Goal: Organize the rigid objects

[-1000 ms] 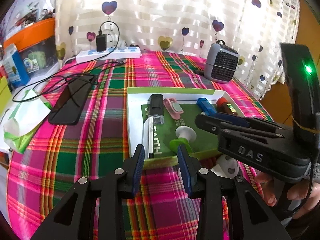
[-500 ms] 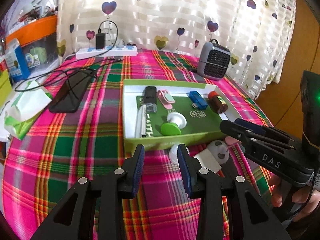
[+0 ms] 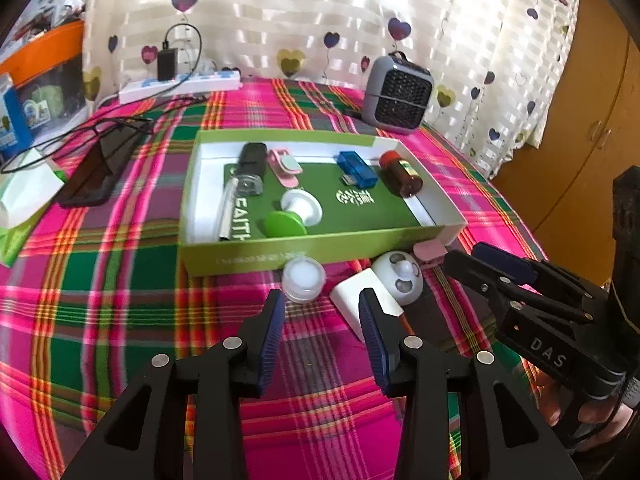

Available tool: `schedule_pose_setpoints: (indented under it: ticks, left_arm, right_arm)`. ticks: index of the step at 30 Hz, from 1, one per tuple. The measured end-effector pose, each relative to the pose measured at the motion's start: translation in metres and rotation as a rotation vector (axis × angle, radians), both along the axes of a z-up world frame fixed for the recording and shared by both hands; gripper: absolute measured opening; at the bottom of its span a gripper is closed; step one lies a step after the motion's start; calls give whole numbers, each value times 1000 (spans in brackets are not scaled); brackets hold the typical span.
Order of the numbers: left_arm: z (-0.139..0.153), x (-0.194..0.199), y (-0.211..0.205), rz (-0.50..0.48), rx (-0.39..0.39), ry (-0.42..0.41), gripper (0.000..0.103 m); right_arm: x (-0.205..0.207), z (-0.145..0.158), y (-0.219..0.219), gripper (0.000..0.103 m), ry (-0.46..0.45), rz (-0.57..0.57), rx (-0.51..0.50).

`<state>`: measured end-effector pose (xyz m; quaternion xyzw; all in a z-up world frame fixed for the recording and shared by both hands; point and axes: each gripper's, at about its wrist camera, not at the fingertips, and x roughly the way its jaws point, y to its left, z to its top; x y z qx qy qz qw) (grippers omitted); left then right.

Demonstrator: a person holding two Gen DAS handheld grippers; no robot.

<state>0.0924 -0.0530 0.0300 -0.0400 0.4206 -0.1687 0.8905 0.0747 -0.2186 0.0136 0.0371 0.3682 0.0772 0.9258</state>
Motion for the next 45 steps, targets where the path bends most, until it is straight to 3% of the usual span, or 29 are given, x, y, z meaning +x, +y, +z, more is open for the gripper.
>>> schedule_pose_setpoints:
  ticks: [25, 32, 45]
  left_arm:
    - [-13, 16, -36, -41, 36, 46, 38]
    - [-13, 15, -39, -47, 41, 45, 38]
    - [-12, 14, -27, -31, 47, 44, 38]
  right_arm:
    - [0, -14, -32, 40, 30, -10, 47]
    - [14, -20, -31, 41, 61, 25, 52]
    - [27, -21, -18, 41, 80, 200, 57]
